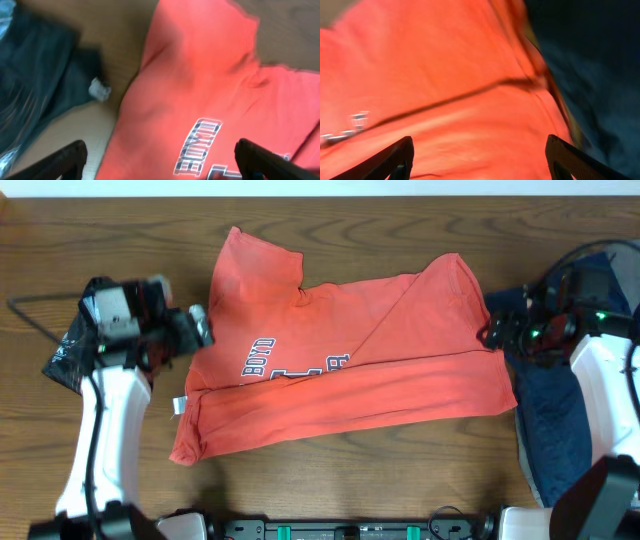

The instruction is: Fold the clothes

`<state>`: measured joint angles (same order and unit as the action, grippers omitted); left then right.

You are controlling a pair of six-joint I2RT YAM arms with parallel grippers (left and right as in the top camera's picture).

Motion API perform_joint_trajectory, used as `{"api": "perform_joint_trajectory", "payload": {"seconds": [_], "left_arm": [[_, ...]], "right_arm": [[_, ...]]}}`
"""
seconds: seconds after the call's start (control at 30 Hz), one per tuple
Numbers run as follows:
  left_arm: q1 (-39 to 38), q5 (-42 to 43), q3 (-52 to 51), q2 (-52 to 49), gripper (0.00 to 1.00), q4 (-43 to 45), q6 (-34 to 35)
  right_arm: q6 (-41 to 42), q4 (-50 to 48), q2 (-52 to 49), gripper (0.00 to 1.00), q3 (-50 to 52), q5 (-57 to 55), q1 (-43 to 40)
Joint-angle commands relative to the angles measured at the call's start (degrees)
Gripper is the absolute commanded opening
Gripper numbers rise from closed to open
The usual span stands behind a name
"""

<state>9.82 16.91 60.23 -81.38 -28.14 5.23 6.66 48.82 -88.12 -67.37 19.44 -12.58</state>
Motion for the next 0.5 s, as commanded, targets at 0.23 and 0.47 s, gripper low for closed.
{"api": "perform_joint_trajectory", "payload": {"seconds": [0.23, 0.47], "left_arm": [[-2.29, 2.69, 17.68, -26.95, 0.98, 13.42, -5.29], [-2.32, 5.75, 24.3, -40.72, 0.98, 21.9, -5.46]], "right_arm": [[-3.58, 2.47, 0.57, 0.82, -0.81, 4.72, 3.61], [-3.52, 2.6, 0.57, 0.8, -0.81, 4.61, 4.72]]}}
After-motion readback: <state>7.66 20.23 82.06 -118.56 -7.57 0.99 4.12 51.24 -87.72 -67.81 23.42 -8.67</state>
